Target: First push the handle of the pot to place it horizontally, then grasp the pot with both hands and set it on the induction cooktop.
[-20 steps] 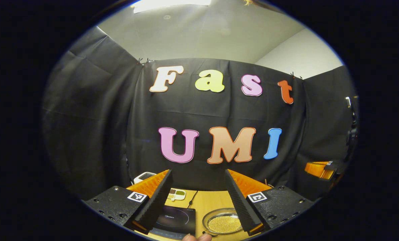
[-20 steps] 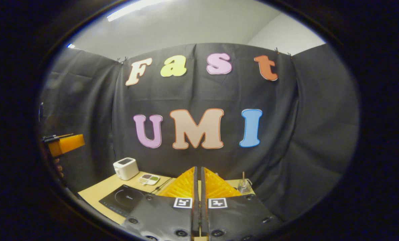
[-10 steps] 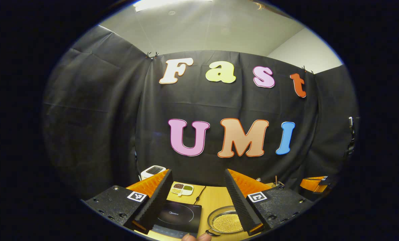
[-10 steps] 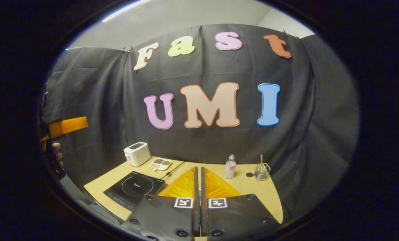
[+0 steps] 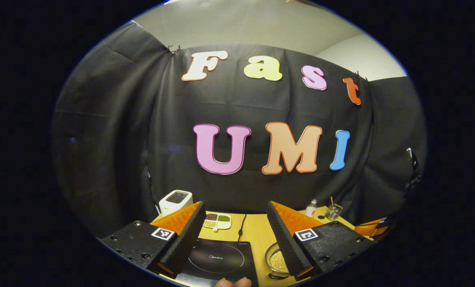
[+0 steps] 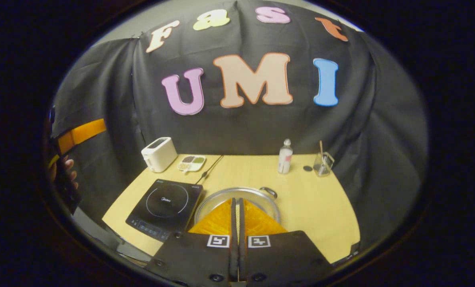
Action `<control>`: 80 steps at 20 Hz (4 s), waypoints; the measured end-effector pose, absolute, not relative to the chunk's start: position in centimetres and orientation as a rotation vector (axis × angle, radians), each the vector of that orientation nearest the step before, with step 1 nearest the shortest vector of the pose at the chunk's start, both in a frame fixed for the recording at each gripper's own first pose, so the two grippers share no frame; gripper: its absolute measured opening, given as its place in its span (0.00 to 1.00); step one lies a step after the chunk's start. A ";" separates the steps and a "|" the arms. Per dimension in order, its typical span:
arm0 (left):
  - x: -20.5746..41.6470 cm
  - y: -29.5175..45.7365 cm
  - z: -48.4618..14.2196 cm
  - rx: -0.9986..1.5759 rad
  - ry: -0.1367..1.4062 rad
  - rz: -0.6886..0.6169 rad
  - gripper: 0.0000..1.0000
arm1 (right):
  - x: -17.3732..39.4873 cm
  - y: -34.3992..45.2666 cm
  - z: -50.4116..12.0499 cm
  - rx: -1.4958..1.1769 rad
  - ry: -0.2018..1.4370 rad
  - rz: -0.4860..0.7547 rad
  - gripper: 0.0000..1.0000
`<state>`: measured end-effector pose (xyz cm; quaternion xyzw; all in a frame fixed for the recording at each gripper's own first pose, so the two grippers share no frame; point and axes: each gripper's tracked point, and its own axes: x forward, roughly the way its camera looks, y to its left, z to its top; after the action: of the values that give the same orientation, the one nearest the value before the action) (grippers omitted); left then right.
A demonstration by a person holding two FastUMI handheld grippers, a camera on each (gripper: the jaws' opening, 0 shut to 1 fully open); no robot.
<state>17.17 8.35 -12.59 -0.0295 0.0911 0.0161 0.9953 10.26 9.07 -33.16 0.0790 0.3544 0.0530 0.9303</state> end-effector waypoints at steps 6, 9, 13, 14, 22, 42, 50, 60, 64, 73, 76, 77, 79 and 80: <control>18.6 11.2 -15.2 -0.089 0.201 -0.045 0.94 | 5.7 13.3 -41.4 0.219 0.975 0.031 0.00; 18.6 12.5 -16.2 -0.102 0.212 -0.067 0.94 | 4.3 14.2 -44.4 0.185 1.052 -0.003 0.03; 18.2 14.6 -17.4 -0.113 0.228 -0.052 0.94 | 2.9 15.9 -47.7 0.140 1.131 0.019 0.03; 18.1 15.0 -17.6 -0.115 0.232 -0.049 0.94 | 2.6 16.2 -48.6 0.124 1.149 0.027 0.03; 16.9 17.4 -18.8 -0.123 0.256 -0.011 0.94 | 0.6 18.0 -53.7 0.070 1.257 0.062 0.03; 16.3 19.5 -19.1 -0.104 0.266 0.023 0.94 | 4.8 25.6 -54.6 0.142 1.248 0.132 0.00; 15.8 19.9 -19.2 -0.100 0.276 0.030 0.94 | 7.5 27.6 -55.0 0.178 1.236 0.129 0.02; 15.6 17.8 -19.8 -0.118 0.306 -0.020 0.89 | 8.2 27.8 -52.8 0.246 1.177 0.130 0.01; 15.3 14.3 -21.3 -0.171 0.364 -0.107 0.94 | 8.5 23.0 -50.7 0.226 1.094 0.051 0.03; 14.5 6.8 -27.2 -0.263 0.574 -0.240 0.94 | 10.6 10.9 -47.8 0.094 0.967 -0.061 0.34; 14.8 5.4 -29.5 -0.228 0.631 -0.243 0.94 | 10.9 7.1 -48.8 0.095 0.980 -0.085 0.59; 14.8 4.7 -30.2 -0.228 0.654 -0.240 0.94 | 11.3 6.0 -49.1 0.102 0.983 -0.089 0.67; 14.8 2.9 -31.9 -0.240 0.709 -0.237 0.94 | 12.1 4.0 -49.9 0.127 0.985 -0.090 0.76; 14.6 1.9 -32.7 -0.241 0.741 -0.240 0.94 | 12.4 3.0 -50.3 0.133 0.987 -0.087 0.81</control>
<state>14.63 1.94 -32.69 -0.1171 0.3604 -0.1168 0.9180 12.43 3.02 -50.26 0.0640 0.4733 -0.0416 0.8776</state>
